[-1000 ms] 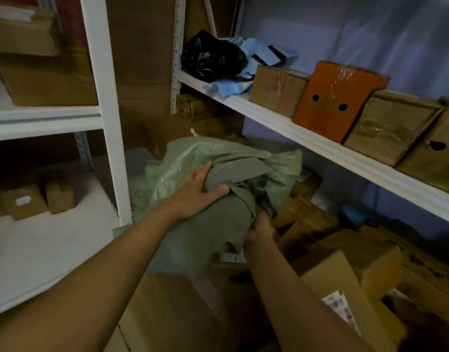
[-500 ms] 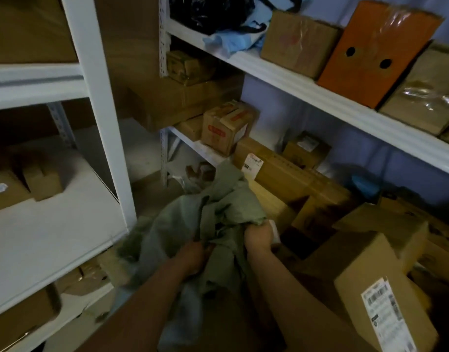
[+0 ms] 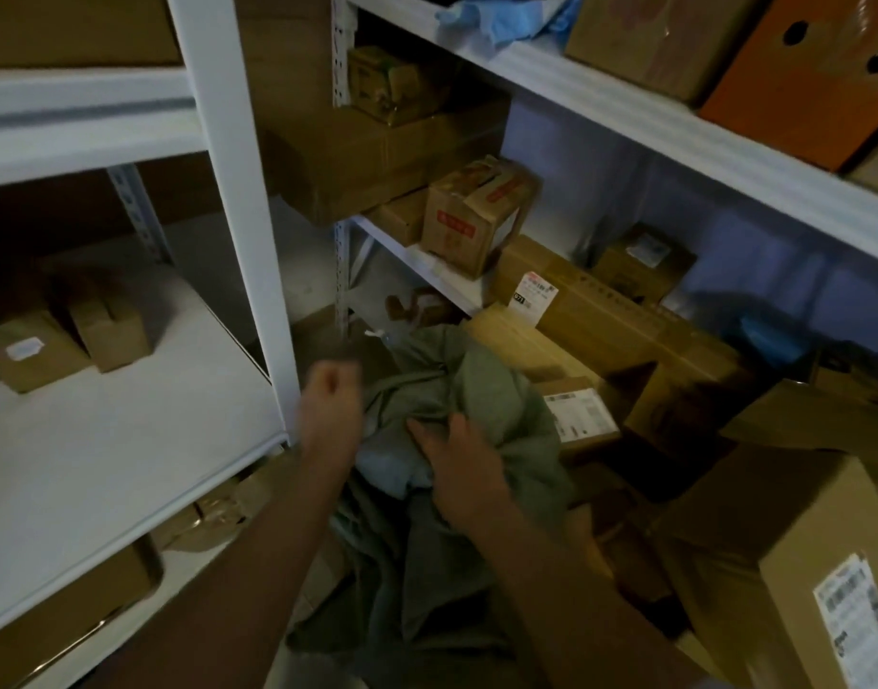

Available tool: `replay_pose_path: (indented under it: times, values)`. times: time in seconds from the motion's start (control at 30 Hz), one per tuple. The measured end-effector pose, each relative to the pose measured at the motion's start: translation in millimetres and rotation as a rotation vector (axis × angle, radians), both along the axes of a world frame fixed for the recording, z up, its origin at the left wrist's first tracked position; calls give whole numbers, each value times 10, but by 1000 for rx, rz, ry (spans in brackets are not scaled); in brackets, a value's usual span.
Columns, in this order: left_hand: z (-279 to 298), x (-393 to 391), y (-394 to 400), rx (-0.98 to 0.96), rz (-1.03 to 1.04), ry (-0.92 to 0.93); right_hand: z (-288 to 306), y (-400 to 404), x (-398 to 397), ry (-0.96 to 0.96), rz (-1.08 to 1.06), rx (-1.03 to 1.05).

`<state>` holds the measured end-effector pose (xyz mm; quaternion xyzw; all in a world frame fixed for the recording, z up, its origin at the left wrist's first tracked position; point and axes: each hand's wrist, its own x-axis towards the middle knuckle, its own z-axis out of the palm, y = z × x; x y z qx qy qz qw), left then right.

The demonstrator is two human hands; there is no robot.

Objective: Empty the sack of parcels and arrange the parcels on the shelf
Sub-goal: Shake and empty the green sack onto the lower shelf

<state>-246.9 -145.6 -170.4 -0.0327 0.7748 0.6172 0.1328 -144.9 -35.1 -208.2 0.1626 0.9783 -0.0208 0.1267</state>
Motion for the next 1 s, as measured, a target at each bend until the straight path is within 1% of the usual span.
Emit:
replay_pose_path:
  times: [0.03, 0.07, 0.1, 0.13, 0.17, 0.2, 0.23, 0.27, 0.3, 0.33, 0.4, 0.43, 0.53, 0.57, 0.6, 0.63, 0.67, 0.73, 0.8, 0.87, 0.93, 1.0]
  values:
    - [64, -37, 60, 51, -189, -80, -68, -18, -48, -63, -5, -107]
    - [104, -43, 102, 40, -378, -210, -70, -25, -85, -122, -23, -257]
    - [98, -34, 113, -19, -519, -350, -4, -19, -101, -139, -57, -454]
    - [65, -3, 104, -98, -592, -480, 65, 20, -103, -76, -159, -646]
    - [4, 30, 89, -174, -623, -580, 119, 102, -92, 64, -327, -783]
    - [-20, 73, 64, -219, -637, -647, 180, 217, -42, 230, -514, -806]
    - [-49, 116, 53, -239, -628, -691, 215, 353, 33, 381, -661, -704]
    - [-58, 149, 69, -240, -615, -723, 219, 479, 145, 465, -752, -504]
    - [-40, 177, 100, -231, -615, -738, 168, 588, 257, 476, -810, -399]
    - [11, 195, 134, -218, -618, -732, 116, 643, 350, 431, -853, -426]
    - [121, 228, 201, -240, -639, -706, -29, 635, 445, 331, -883, -640]
    - [137, 233, 230, -271, -644, -684, -74, 606, 444, 327, -891, -689]
    - [73, 250, 276, -406, -644, -656, -113, 576, 342, 426, -909, -589]
    - [25, 257, 273, -459, -640, -657, -119, 562, 310, 421, -925, -575]
    - [9, 273, 271, -493, -628, -664, -133, 537, 288, 374, -940, -613]
    - [-10, 285, 270, -493, -608, -689, -137, 505, 280, 284, -946, -705]
    - [-32, 296, 282, -454, -589, -732, -144, 478, 280, 204, -940, -816]
    - [-80, 308, 310, -352, -550, -838, -125, 430, 271, 137, -938, -1025]
    - [-125, 319, 326, -237, -522, -891, -132, 428, 241, 106, -835, -1073]
    - [-162, 328, 337, -144, -491, -862, -25, 392, 194, 90, -714, -1033]
    - [-185, 312, 373, -47, -457, -834, 61, 402, 151, 131, -760, -1158]
    - [-236, 222, 446, 89, -362, -776, 210, 402, 103, 190, -765, -1278]
